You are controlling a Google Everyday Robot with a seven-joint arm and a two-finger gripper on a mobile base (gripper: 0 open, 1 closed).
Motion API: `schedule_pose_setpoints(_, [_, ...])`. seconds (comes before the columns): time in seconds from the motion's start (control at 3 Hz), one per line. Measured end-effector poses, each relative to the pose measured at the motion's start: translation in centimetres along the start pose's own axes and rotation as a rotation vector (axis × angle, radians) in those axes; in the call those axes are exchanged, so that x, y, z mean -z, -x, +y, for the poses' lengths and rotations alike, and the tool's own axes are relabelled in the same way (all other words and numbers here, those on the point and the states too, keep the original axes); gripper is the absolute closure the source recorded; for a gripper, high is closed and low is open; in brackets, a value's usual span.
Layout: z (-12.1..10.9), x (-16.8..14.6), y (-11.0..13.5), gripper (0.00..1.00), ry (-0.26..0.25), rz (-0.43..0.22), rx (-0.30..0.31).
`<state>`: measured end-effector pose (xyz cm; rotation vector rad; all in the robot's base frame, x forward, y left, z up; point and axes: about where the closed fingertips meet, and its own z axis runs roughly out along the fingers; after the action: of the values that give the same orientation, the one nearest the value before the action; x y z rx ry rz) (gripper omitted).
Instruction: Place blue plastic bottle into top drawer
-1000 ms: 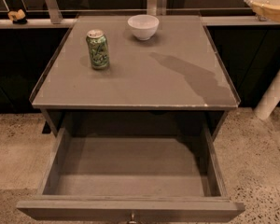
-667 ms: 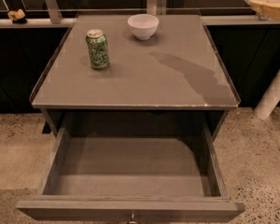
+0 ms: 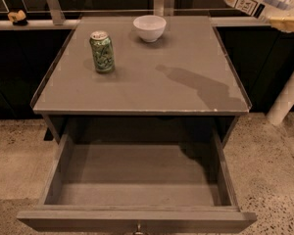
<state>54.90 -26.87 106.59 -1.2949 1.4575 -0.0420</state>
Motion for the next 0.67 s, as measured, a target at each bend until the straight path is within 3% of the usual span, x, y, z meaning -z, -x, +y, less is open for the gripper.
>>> schedule_pose_setpoints(0.33, [5.6, 3.96, 1.1, 1.0, 0.123, 0.03, 0.007])
schedule_pose_setpoints(0.67, [5.61, 3.97, 1.11, 1.0, 0.123, 0.03, 0.007])
